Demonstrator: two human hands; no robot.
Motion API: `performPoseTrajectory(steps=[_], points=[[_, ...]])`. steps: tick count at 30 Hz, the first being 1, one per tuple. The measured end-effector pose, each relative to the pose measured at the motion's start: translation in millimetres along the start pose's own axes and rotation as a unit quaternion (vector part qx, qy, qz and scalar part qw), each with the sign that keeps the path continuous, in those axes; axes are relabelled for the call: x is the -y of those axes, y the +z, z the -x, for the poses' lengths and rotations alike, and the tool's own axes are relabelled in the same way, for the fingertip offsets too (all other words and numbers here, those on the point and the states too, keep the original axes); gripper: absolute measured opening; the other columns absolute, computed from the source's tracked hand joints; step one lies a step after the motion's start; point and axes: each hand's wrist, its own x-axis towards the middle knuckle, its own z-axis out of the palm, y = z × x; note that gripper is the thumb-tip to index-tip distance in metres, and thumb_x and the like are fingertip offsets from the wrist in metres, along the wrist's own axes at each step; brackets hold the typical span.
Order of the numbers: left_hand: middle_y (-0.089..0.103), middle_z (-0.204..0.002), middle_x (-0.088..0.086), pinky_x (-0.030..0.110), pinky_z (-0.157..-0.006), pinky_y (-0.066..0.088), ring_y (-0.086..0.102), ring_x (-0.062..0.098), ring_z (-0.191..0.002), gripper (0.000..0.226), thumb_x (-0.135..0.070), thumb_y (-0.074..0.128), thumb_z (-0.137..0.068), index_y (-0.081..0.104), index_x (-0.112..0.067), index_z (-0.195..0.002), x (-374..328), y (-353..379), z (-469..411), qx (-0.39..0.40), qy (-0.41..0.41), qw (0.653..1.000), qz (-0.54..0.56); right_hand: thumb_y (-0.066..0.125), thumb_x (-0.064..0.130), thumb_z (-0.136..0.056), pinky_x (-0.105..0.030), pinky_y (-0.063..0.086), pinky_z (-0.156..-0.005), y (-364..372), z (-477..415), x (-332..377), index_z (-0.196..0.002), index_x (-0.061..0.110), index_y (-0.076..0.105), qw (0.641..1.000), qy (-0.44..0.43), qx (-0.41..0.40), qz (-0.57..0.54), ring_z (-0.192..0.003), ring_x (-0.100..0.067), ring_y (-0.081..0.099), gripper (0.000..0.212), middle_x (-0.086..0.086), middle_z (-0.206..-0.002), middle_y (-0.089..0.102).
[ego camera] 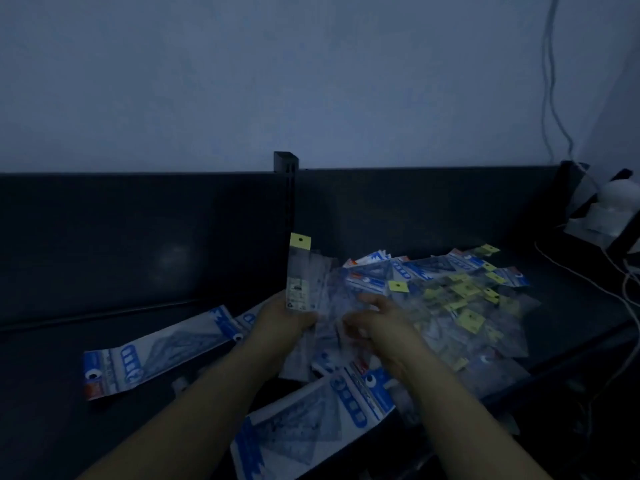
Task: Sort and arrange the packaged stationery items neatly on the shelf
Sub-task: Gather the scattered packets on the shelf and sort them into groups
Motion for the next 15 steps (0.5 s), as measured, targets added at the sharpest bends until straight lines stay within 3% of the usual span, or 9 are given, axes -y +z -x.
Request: performPoseTrajectory(steps=[2, 5, 8, 11, 15], points=[[0.071, -0.09, 0.006, 0.024, -0.06, 0.056, 0.067, 0.019, -0.079, 0.01, -0.007, 0.062, -0.09, 0.065, -0.016, -0.095, -3, -6, 5, -0.017, 0.006, 1.0, 0.007, 0.062, -0.003, -0.081, -0.043, 0.051, -0.071, 13, 1, 2, -0.109, 0.006, 0.054, 0.998, -0.029, 0.04, 0.025, -0.075, -0.03, 0.059, 0.031, -0.025, -0.088, 0.062], [0.072, -0.097, 0.009, 0.034, -0.075, 0.058, 0.068, 0.025, -0.088, 0.012, -0.012, 0.063, -0.091, 0.066, -0.013, -0.103, -5, -22, 10, -0.054, 0.02, 0.998, 0.015, 0.06, -0.004, -0.082, -0.051, 0.052, -0.07, 29, 0, 5, -0.093, -0.003, 0.059, 0.993, -0.073, 0.077, 0.047, -0.073, -0.035, 0.06, 0.012, -0.033, -0.085, 0.06], [0.072, -0.1, 0.012, 0.045, -0.085, 0.056, 0.068, 0.03, -0.094, 0.01, -0.014, 0.061, -0.092, 0.066, -0.014, -0.101, -3, -39, 20, -0.093, 0.037, 0.995, 0.013, 0.058, -0.003, -0.084, -0.046, 0.056, -0.075, 51, -1, 10, -0.102, 0.01, 0.06, 0.987, -0.107, 0.104, 0.06, -0.083, -0.031, 0.068, 0.023, -0.019, -0.091, 0.069], [0.072, -0.1, 0.012, 0.042, -0.083, 0.056, 0.068, 0.03, -0.093, 0.01, -0.011, 0.06, -0.093, 0.066, -0.013, -0.101, 0, -58, 33, -0.146, 0.047, 0.988, 0.028, 0.057, -0.001, -0.088, -0.03, 0.057, -0.064, 78, 4, 13, -0.107, 0.017, 0.057, 0.979, -0.126, 0.151, 0.054, -0.078, -0.02, 0.068, 0.025, -0.008, -0.093, 0.07], [0.073, -0.095, 0.01, 0.038, -0.076, 0.059, 0.07, 0.026, -0.086, 0.011, -0.009, 0.063, -0.09, 0.066, -0.014, -0.1, 5, -89, 56, -0.204, 0.046, 0.977, 0.047, 0.057, 0.002, -0.089, -0.037, 0.059, -0.071, 114, 21, 10, -0.111, 0.013, 0.06, 0.967, -0.133, 0.208, 0.063, -0.082, -0.023, 0.07, 0.025, -0.007, -0.094, 0.072]])
